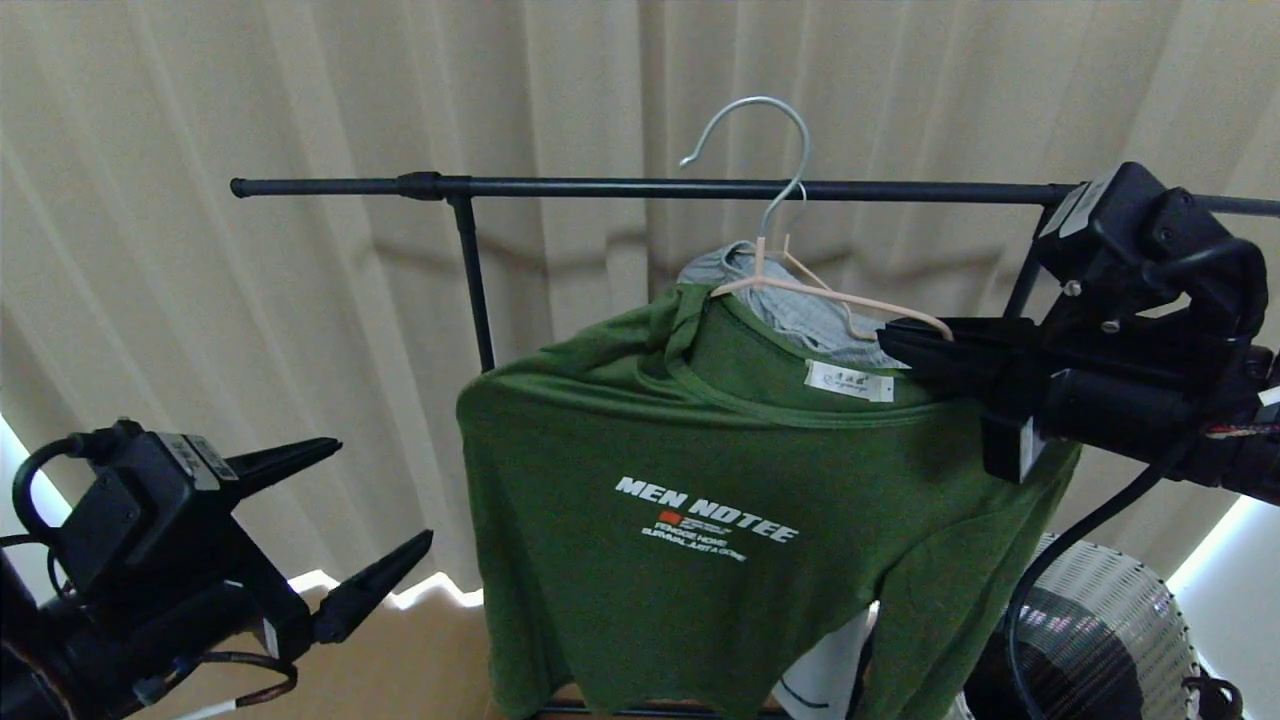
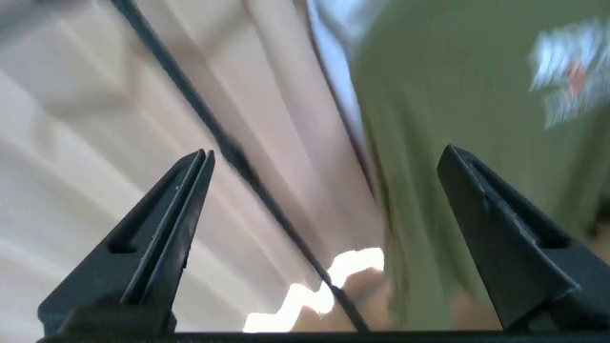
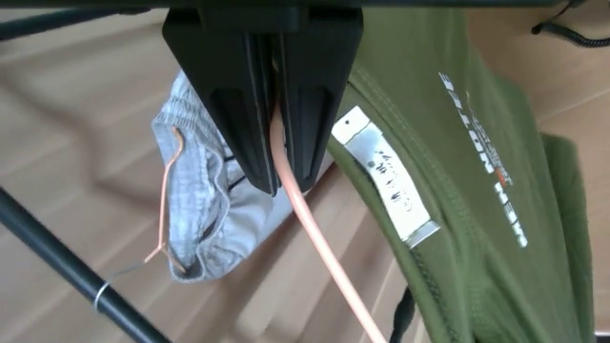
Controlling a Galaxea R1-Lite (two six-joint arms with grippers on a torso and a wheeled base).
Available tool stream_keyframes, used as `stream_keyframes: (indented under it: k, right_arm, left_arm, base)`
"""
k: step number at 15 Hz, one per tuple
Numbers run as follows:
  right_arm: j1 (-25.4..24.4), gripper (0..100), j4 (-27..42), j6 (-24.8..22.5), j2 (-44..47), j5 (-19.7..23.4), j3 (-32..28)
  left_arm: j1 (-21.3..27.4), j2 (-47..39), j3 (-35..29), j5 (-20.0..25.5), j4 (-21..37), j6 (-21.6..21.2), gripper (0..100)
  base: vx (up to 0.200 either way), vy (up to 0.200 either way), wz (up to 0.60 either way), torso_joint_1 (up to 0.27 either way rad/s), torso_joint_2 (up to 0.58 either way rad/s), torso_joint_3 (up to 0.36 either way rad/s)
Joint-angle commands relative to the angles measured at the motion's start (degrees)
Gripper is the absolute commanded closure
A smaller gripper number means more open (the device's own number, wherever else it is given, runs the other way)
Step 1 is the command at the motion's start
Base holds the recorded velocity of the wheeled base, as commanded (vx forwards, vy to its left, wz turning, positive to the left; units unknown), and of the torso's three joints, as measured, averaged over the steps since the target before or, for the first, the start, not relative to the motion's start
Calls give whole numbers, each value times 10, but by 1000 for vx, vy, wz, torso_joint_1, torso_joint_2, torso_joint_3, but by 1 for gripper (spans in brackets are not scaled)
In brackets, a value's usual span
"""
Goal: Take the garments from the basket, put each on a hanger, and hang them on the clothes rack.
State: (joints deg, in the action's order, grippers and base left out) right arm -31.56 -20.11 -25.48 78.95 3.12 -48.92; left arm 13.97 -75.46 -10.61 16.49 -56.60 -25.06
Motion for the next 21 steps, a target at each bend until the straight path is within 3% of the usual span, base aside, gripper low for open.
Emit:
stream_keyframes:
  k: [1, 6, 9, 10, 12, 17, 21]
  right_arm:
    - [-2, 100, 0, 0, -2, 11, -2]
    - [-3, 100, -1, 0, -5, 40, -4]
    - [-3, 100, -3, 0, -6, 60, -4]
    - [-4, 100, -14, 1, -5, 61, -3]
    - [-8, 100, -33, 1, -4, 61, 1]
    - [2, 100, -33, 1, 4, 51, -3]
    - [55, 100, -32, 0, 7, 20, -4]
  left_arm:
    - [-3, -28, 15, 6, -1, 0, 0]
    - [1, -87, 8, 8, -18, 5, 0]
    - [1, -139, -1, 8, -89, 6, 0]
    - [2, -152, 1, 8, -115, 12, 100]
    - [6, -174, 4, 8, -155, 12, 100]
    - [1, -123, 25, 9, -165, 12, 100]
    - [-22, -72, 38, 9, -164, 14, 100]
  base:
    - [0, 0, 0, 0, 0, 0]
    - [0, 0, 0, 0, 0, 0]
    - [0, 0, 0, 0, 0, 0]
    - [0, 0, 0, 0, 0, 0]
    - [0, 0, 0, 0, 0, 0]
    - [0, 0, 0, 0, 0, 0]
    - [0, 0, 0, 0, 0, 0]
